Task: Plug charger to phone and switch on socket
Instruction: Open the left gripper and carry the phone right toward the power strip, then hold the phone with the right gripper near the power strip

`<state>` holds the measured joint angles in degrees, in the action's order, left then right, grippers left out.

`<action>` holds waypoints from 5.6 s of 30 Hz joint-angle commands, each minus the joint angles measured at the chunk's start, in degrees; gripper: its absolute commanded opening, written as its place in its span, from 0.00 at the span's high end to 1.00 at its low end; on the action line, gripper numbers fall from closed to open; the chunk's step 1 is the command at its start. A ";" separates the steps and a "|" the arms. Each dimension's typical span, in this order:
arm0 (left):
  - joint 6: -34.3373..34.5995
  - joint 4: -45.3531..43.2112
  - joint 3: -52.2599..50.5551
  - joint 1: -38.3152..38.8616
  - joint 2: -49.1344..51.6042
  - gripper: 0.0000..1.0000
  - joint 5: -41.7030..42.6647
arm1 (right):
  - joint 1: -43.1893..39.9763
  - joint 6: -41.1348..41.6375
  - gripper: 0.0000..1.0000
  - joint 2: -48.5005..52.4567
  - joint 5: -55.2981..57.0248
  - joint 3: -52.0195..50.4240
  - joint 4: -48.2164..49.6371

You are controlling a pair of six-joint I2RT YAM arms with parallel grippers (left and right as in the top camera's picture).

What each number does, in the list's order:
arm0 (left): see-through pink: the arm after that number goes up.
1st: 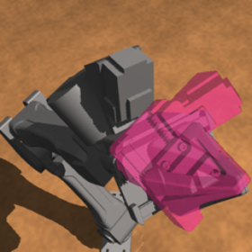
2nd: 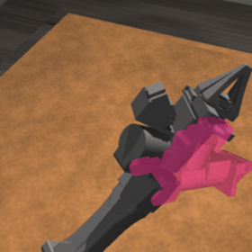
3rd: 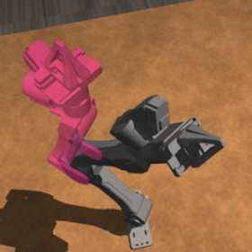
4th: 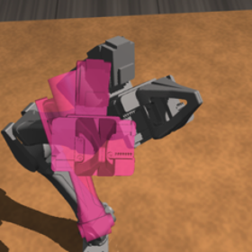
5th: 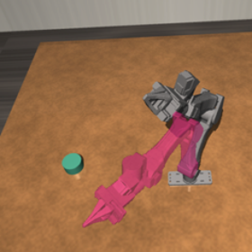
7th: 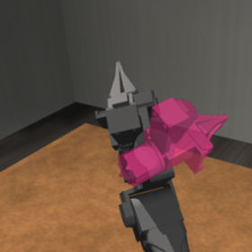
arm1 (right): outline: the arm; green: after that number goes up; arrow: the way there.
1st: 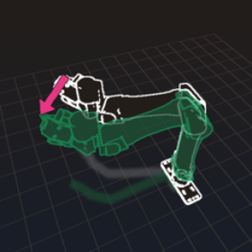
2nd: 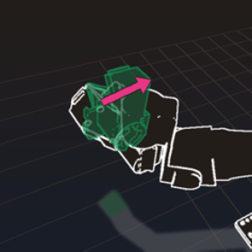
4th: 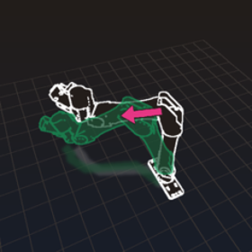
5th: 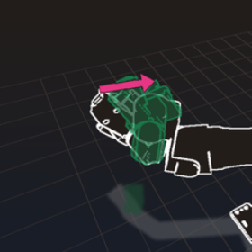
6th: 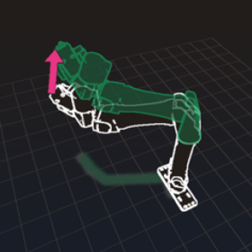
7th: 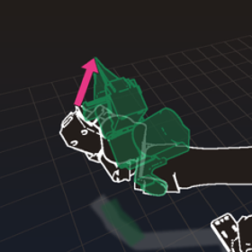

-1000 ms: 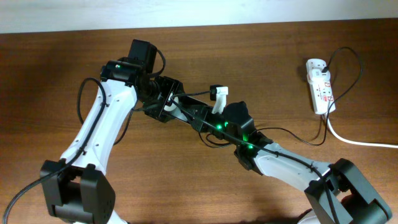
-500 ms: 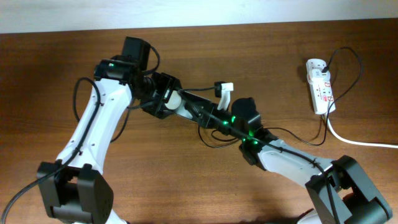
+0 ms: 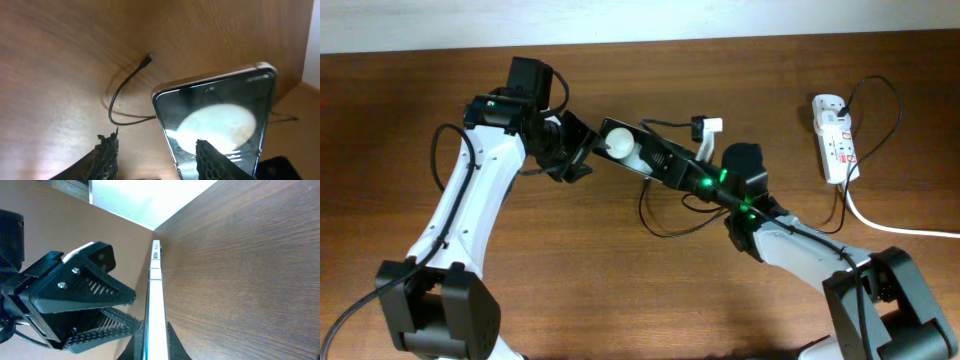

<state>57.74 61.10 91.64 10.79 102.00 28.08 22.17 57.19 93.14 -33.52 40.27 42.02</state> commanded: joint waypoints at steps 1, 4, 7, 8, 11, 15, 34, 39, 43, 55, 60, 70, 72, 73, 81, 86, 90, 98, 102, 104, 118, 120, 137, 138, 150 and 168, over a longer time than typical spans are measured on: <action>-7.52 -1.29 0.57 -0.09 -1.44 0.43 -0.42 | -1.99 0.33 0.96 -3.52 -2.58 1.11 0.13; -10.84 -3.72 0.57 -0.09 -1.44 0.33 -0.42 | -3.91 0.33 0.96 -5.27 -3.61 1.11 -1.14; -16.35 -6.73 0.57 -0.09 -1.44 0.14 -0.44 | -5.07 0.28 0.96 -7.72 -3.34 1.11 -4.50; -17.16 -7.65 0.57 -0.09 -1.44 0.10 -0.44 | -5.55 0.31 0.96 -8.31 -3.34 1.11 -5.35; -17.14 -8.83 0.57 -0.11 -1.44 0.00 -0.44 | -7.37 0.33 0.96 -9.86 -4.48 1.09 -8.17; -17.14 -8.76 0.57 -0.09 -1.44 0.01 -0.44 | -10.03 0.33 0.96 -12.81 -6.54 1.09 -10.99; -17.14 -8.76 0.57 -0.09 -1.44 0.01 -0.44 | -11.43 5.81 0.96 -16.09 -4.17 1.09 -16.09; -17.14 -8.76 0.57 -0.09 -1.44 0.01 -0.44 | -12.57 6.78 0.96 -16.09 -4.22 1.09 -15.91; -17.14 -8.76 0.57 -0.09 -1.44 0.01 -0.44 | -12.83 8.33 0.96 -16.09 -4.55 1.09 -12.87; -17.14 -8.76 0.57 -0.09 -1.44 0.01 -0.44 | -15.72 8.90 0.96 -21.88 -5.25 1.09 -11.82; -17.14 -8.76 0.57 -0.09 -1.44 0.01 -0.44 | -17.07 5.18 0.96 -25.16 -5.27 1.09 -18.34; -17.14 -8.76 0.57 -0.09 -1.44 0.01 -0.44 | -17.05 5.31 0.96 -25.20 -3.67 1.09 -18.67; -17.14 -8.76 0.57 -0.09 -1.44 0.01 -0.44 | -17.07 5.46 0.96 -25.20 -3.30 1.09 -18.67; -17.14 -8.76 0.57 -0.09 -1.44 0.01 -0.44 | -17.07 5.46 0.96 -25.20 -3.28 1.09 -18.69; -17.14 -8.76 0.57 -0.09 -1.44 0.01 -0.44 | -17.07 6.32 0.96 -25.20 -2.69 1.09 -18.71; -17.14 -8.76 0.57 -0.09 -1.44 0.01 -0.44 | -17.05 6.34 0.96 -25.20 -2.08 1.11 -18.69; -17.14 -8.76 0.57 -0.09 -1.44 0.01 -0.44 | -17.07 6.32 0.96 -25.20 -2.05 1.09 -18.71; -17.14 -8.76 0.57 -0.09 -1.44 0.01 -0.44 | -17.00 6.75 0.96 -25.20 -3.34 1.11 -18.88; -17.14 -8.76 0.57 -0.09 -1.44 0.01 -0.44 | -17.00 6.75 0.96 -25.20 -4.24 1.11 -18.91; -17.14 -8.79 0.57 -0.09 -1.44 0.01 -0.44 | -17.00 6.73 0.96 -25.20 -4.26 1.11 -18.91; -17.14 -8.76 0.57 -0.09 -1.44 0.01 -0.44 | -17.07 9.73 0.96 -28.83 -3.32 1.09 -16.76; -17.14 -8.79 0.57 -0.09 -1.44 0.01 -0.44 | -17.14 9.73 0.96 -28.83 -3.28 1.09 -16.74; -17.14 -8.79 0.57 -0.09 -1.44 0.01 -0.44 | -17.44 9.73 0.96 -28.83 -3.58 1.09 -16.79; -17.14 -8.76 0.57 -0.09 -1.44 0.01 -0.44 | -17.44 9.70 0.96 -28.83 -3.61 1.11 -16.81; -17.11 -8.79 0.57 -0.09 -1.44 0.01 -0.44 | -17.44 9.29 0.96 -28.83 -3.56 1.11 -17.42; -17.14 -8.79 0.57 -0.09 -1.44 0.01 -0.44 | -17.44 9.29 0.96 -28.83 -3.32 1.09 -17.42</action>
<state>41.56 52.45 91.64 10.79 102.00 28.05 5.32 67.09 65.63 -36.97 40.34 23.94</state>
